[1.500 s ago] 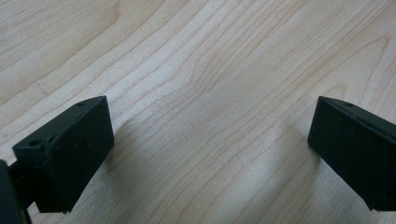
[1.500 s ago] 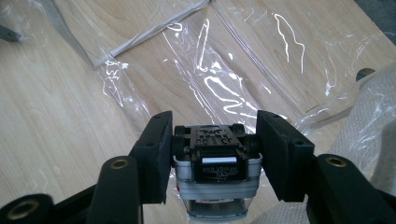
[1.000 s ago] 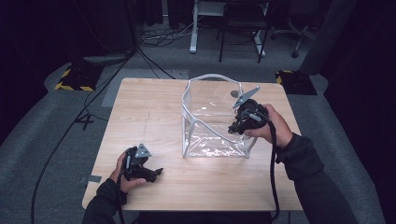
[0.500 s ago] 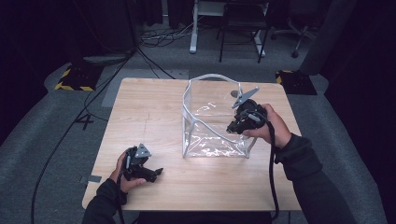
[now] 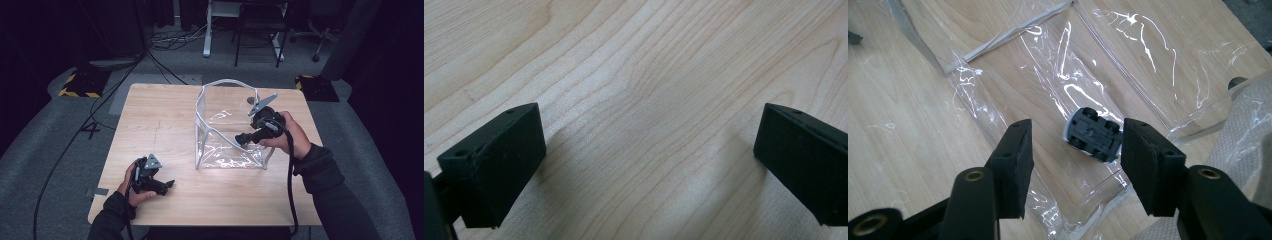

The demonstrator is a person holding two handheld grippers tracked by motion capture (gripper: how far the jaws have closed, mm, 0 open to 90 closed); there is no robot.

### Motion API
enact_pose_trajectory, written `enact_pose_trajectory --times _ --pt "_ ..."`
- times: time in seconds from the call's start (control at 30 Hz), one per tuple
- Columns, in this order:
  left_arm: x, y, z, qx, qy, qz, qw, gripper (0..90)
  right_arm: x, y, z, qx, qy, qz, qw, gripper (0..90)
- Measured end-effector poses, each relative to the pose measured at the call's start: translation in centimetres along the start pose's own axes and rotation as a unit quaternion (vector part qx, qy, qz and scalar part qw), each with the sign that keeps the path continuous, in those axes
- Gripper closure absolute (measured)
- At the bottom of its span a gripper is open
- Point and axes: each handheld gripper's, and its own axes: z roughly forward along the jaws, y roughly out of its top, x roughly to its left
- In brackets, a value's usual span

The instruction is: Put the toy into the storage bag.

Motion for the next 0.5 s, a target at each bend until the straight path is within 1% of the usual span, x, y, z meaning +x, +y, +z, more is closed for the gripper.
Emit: enact_pose_trajectory --times 0.17,0.2,0.33,0.5 --pt "-0.01 0.0 0.0 0.0 0.0 0.0 1.0 0.5 0.03 -0.03 -0.01 0.0 0.0 -0.004 1.0 47.1" --pt "-0.01 -0.01 0.01 0.0 -0.001 0.0 1.0 0.6 0.06 -0.04 -0.04 0.001 0.0 -0.001 1.0 47.1" --pt "-0.01 0.0 0.01 0.0 0.0 0.0 1.0 0.5 -0.04 -0.09 -0.02 -0.005 0.0 -0.003 1.0 46.5" --pt "-0.01 0.0 0.0 0.0 0.0 0.0 1.0 0.6 -0.08 -0.2 -0.15 -0.006 -0.002 0.004 1.0 45.8"
